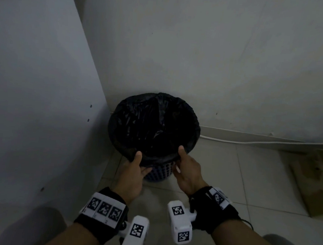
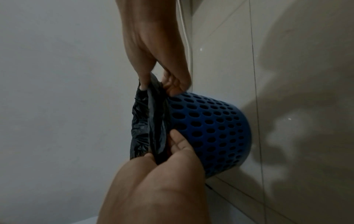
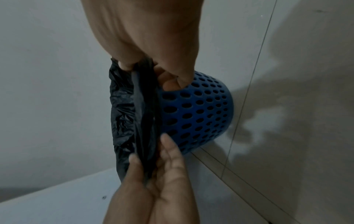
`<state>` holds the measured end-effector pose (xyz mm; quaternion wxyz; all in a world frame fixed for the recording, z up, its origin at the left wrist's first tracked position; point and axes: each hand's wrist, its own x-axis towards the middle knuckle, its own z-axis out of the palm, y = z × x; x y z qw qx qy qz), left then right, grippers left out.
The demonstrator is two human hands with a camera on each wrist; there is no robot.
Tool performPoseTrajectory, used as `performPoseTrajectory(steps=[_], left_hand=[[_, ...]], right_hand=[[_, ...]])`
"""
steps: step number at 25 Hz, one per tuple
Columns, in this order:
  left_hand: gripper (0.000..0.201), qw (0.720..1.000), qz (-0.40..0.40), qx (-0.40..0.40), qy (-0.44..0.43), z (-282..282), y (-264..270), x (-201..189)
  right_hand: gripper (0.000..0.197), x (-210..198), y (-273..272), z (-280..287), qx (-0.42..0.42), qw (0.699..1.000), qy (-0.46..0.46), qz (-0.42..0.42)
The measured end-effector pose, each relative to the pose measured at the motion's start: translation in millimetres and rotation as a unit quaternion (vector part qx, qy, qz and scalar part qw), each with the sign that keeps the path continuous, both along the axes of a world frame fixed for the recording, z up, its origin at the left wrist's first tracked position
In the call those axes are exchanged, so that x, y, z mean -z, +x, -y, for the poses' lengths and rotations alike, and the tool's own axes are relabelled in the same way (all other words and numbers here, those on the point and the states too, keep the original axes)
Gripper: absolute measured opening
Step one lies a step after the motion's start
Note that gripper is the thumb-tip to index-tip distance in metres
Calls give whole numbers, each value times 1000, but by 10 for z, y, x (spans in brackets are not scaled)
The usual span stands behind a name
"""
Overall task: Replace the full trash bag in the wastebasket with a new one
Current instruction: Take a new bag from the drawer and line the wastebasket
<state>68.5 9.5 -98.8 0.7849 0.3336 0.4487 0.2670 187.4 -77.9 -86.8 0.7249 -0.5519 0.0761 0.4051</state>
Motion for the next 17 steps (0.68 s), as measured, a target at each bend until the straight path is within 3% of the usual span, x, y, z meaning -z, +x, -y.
performPoseTrajectory(steps=[3, 7, 11, 14, 17], left_hand=[[51, 1000, -2, -7, -3, 12, -5, -50], [48, 995, 14, 61, -71, 297, 171, -93], [42, 998, 23, 7, -60, 277, 284, -139], [46, 999, 20, 5, -50, 206, 216, -134], [49, 998, 21, -33, -49, 106, 138, -114]], right_hand=[[27, 22, 24, -40, -23, 999, -21, 6], [18, -71, -103, -22, -152, 988, -15, 2], [36, -80, 81, -65, -100, 994, -30, 22], [21, -116, 340, -109, -66, 997, -33, 11], [14, -54, 384, -172, -110, 992, -53, 15]])
